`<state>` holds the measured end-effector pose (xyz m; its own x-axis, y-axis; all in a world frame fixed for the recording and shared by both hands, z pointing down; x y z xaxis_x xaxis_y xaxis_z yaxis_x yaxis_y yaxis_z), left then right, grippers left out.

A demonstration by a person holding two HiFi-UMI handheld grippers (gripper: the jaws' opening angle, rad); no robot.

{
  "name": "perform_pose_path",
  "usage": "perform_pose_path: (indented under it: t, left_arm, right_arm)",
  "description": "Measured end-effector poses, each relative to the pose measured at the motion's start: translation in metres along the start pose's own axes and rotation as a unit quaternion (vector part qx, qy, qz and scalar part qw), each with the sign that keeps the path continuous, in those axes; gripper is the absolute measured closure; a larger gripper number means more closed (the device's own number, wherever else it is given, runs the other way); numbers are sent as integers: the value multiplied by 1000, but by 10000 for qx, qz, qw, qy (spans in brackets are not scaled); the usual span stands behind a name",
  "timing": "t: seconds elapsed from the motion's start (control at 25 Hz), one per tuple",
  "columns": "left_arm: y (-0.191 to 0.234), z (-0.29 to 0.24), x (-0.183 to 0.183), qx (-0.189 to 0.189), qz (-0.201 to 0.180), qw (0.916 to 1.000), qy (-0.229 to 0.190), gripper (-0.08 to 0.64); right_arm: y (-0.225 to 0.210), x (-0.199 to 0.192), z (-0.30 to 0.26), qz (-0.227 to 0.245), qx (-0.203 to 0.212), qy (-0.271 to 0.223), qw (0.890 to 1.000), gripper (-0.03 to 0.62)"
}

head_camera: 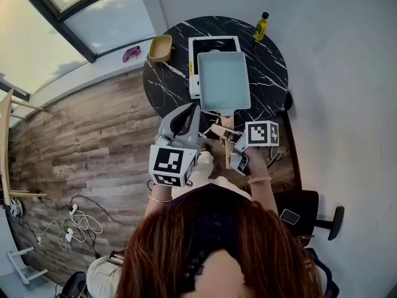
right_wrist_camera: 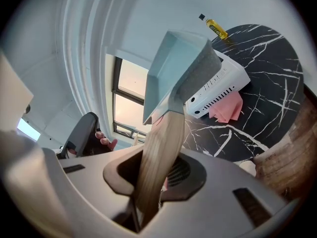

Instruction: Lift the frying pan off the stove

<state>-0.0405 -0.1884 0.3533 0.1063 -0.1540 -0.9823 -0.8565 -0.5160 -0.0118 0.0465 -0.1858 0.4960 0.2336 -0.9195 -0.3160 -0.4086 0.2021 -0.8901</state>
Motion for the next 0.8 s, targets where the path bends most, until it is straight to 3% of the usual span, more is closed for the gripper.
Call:
perform_pose_path:
  t: [0.8]
  left_arm:
    - [-55, 65, -8, -26, -158, 9998, -88, 546]
  right_arm:
    - [27, -69, 40, 198, 14, -75, 9998, 505]
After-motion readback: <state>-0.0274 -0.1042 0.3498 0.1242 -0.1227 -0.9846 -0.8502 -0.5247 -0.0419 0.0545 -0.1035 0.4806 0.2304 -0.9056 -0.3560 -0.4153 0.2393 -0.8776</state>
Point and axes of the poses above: the fingertips, and each gripper's own axes: z backward along the fingers, y to its left, x out of its top, the point moved 3 cm from there along z, backward along the fingers, and after that the axes turned 3 degrees about y, right-handed, at the moved point
